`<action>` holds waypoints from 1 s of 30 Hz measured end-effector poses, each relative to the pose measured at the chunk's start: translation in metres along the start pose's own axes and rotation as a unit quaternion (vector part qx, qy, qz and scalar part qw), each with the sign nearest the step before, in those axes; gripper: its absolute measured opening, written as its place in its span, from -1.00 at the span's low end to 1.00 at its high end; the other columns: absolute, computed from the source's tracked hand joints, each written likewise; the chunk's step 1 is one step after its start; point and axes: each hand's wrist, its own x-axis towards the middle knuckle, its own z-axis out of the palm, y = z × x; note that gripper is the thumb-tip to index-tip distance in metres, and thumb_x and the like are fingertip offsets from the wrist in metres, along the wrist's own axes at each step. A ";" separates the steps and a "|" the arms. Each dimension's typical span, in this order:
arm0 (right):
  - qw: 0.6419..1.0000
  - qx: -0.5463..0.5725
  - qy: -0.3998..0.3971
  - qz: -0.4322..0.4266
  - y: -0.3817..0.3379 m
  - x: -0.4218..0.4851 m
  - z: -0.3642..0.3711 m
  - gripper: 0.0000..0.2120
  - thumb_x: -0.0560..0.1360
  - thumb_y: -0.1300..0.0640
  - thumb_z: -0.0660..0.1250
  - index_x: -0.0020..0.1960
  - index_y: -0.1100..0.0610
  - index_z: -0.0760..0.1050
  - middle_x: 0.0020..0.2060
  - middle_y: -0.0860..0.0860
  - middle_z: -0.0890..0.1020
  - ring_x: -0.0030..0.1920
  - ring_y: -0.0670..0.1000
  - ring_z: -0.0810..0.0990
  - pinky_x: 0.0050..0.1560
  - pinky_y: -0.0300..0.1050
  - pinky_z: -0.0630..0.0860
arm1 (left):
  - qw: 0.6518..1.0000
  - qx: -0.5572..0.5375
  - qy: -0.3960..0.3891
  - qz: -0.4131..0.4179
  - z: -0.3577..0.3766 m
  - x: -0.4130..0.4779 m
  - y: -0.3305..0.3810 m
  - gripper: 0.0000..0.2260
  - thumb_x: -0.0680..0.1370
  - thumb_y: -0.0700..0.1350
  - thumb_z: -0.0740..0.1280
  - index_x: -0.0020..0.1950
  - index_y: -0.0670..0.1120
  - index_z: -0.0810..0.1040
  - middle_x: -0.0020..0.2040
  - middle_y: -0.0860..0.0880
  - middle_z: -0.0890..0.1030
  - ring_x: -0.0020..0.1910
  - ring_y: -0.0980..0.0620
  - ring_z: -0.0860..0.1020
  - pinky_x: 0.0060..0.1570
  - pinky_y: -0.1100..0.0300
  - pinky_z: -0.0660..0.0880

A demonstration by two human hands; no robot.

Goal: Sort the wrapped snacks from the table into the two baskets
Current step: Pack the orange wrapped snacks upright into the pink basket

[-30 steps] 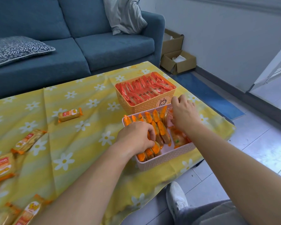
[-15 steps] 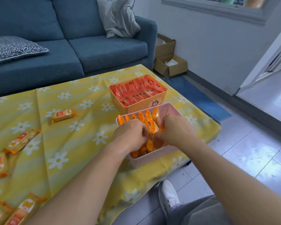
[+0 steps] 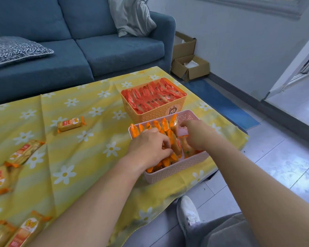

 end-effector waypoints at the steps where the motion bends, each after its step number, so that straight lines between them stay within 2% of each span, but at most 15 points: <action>1: 0.998 -0.044 -0.032 -0.013 -0.002 0.003 0.007 -0.54 0.52 0.20 0.36 0.41 0.04 0.45 0.22 0.09 0.64 0.20 0.17 0.60 0.10 0.05 0.58 | 1.000 0.000 0.004 -0.001 0.000 0.000 0.000 -0.84 0.51 0.23 0.39 -0.09 0.18 0.63 -0.04 0.09 0.47 0.10 0.01 0.46 0.03 0.04 0.50; 3: 0.990 -0.122 -0.070 -0.022 -0.003 0.007 0.019 -0.56 0.51 0.07 0.41 0.36 0.03 0.42 0.22 0.07 0.63 0.23 0.18 0.58 0.09 0.04 0.52 | 1.000 -0.006 0.006 0.000 0.001 0.001 0.000 -0.84 0.50 0.22 0.42 -0.12 0.17 0.63 -0.05 0.10 0.47 0.09 0.02 0.47 0.02 0.04 0.51; 5: 0.983 -0.167 -0.069 -0.028 -0.003 0.010 0.023 -0.60 0.54 0.04 0.36 0.35 0.05 0.40 0.23 0.07 0.62 0.25 0.18 0.56 0.11 0.03 0.50 | 1.000 -0.014 0.003 0.001 0.001 0.001 0.000 -0.85 0.49 0.21 0.44 -0.12 0.16 0.63 -0.05 0.10 0.47 0.09 0.02 0.48 0.04 0.02 0.52; 9: 0.973 -0.216 -0.067 -0.035 0.000 0.013 0.021 -0.59 0.56 0.06 0.30 0.38 0.15 0.43 0.31 0.17 0.52 0.32 0.21 0.45 0.30 0.08 0.47 | 1.000 -0.024 -0.003 0.002 0.000 0.001 0.000 -0.86 0.50 0.19 0.44 -0.11 0.15 0.64 -0.04 0.09 0.47 0.09 0.03 0.49 0.05 0.01 0.52; 12: 0.975 -0.202 -0.078 -0.040 -0.001 0.009 0.014 -0.56 0.51 0.04 0.37 0.35 0.14 0.46 0.29 0.18 0.50 0.30 0.19 0.45 0.28 0.09 0.49 | 1.000 -0.025 -0.002 0.001 0.001 0.000 -0.001 -0.88 0.50 0.17 0.44 -0.10 0.15 0.64 -0.05 0.10 0.46 0.09 0.02 0.49 0.04 0.01 0.52; 14: 0.987 -0.145 -0.055 -0.032 -0.003 0.003 0.002 -0.81 0.49 0.08 0.37 0.09 0.10 0.52 0.05 0.10 0.58 0.05 0.11 0.57 0.03 0.01 0.58 | 1.000 -0.025 -0.001 0.000 0.001 0.000 -0.001 -0.89 0.50 0.16 0.44 -0.11 0.15 0.64 -0.06 0.10 0.45 0.10 0.01 0.48 0.04 0.01 0.52; 15: 0.991 -0.123 -0.041 -0.025 -0.003 0.000 -0.005 -0.90 0.50 0.10 0.37 -0.09 0.10 0.47 -0.11 0.04 0.58 -0.13 0.06 0.57 -0.14 -0.03 0.58 | 1.000 -0.024 0.000 -0.002 0.001 0.000 0.000 -0.89 0.50 0.16 0.44 -0.10 0.15 0.64 -0.06 0.10 0.45 0.10 0.01 0.47 0.04 0.02 0.51; 17: 0.996 -0.085 -0.020 -0.023 -0.007 -0.008 -0.017 -0.82 0.47 0.09 0.40 -0.24 0.11 0.47 -0.31 0.01 0.56 -0.33 0.00 0.54 -0.28 -0.06 0.57 | 1.000 -0.017 0.002 -0.003 0.002 0.000 0.001 -0.89 0.50 0.15 0.44 -0.08 0.15 0.65 -0.05 0.09 0.45 0.11 0.00 0.44 0.03 0.04 0.49; 20: 0.999 -0.016 -0.014 -0.030 -0.013 -0.021 -0.021 -0.84 0.43 0.06 0.44 -0.18 0.15 0.58 -0.30 0.04 0.62 -0.28 0.02 0.61 -0.19 -0.03 0.63 | 1.000 0.000 0.015 0.001 0.003 0.003 0.004 -0.87 0.48 0.13 0.47 -0.03 0.16 0.62 0.01 0.09 0.44 0.15 0.00 0.38 0.04 0.08 0.44; 24: 0.993 0.076 -0.086 -0.040 -0.011 -0.028 -0.017 -0.79 0.45 0.11 0.40 -0.28 0.21 0.65 -0.35 0.07 0.69 -0.30 0.01 0.63 -0.11 0.02 0.63 | 0.999 -0.027 -0.006 0.036 0.006 0.007 0.007 -0.56 0.43 -0.03 0.47 0.27 0.21 0.46 0.26 0.12 0.43 0.28 -0.02 0.31 0.20 0.08 0.38; 26: 0.988 0.126 -0.090 -0.019 0.000 -0.027 -0.021 -0.82 0.48 0.17 0.38 -0.24 0.17 0.70 -0.33 0.04 0.72 -0.28 0.00 0.68 -0.07 0.03 0.66 | 0.997 -0.036 -0.032 0.060 0.006 0.008 0.011 -0.45 0.44 -0.12 0.42 0.37 0.27 0.42 0.36 0.17 0.43 0.30 -0.02 0.30 0.26 0.07 0.35; 28: 0.986 0.157 -0.050 0.003 0.014 -0.026 -0.025 -0.82 0.53 0.20 0.33 -0.11 0.13 0.72 -0.22 0.00 0.74 -0.18 0.00 0.70 -0.02 0.02 0.67 | 0.996 -0.018 -0.049 0.075 0.006 0.010 0.013 -0.51 0.46 -0.15 0.36 0.31 0.30 0.51 0.36 0.22 0.45 0.29 -0.01 0.32 0.29 0.03 0.34; 30: 0.993 0.119 0.008 0.005 0.029 -0.026 -0.029 -0.79 0.54 0.23 0.31 0.06 0.09 0.68 -0.05 -0.01 0.72 -0.05 0.00 0.67 0.04 -0.01 0.65 | 0.995 0.022 -0.053 0.081 0.006 0.011 0.015 -0.64 0.50 -0.10 0.33 0.19 0.30 0.60 0.35 0.24 0.46 0.28 0.00 0.32 0.30 -0.02 0.32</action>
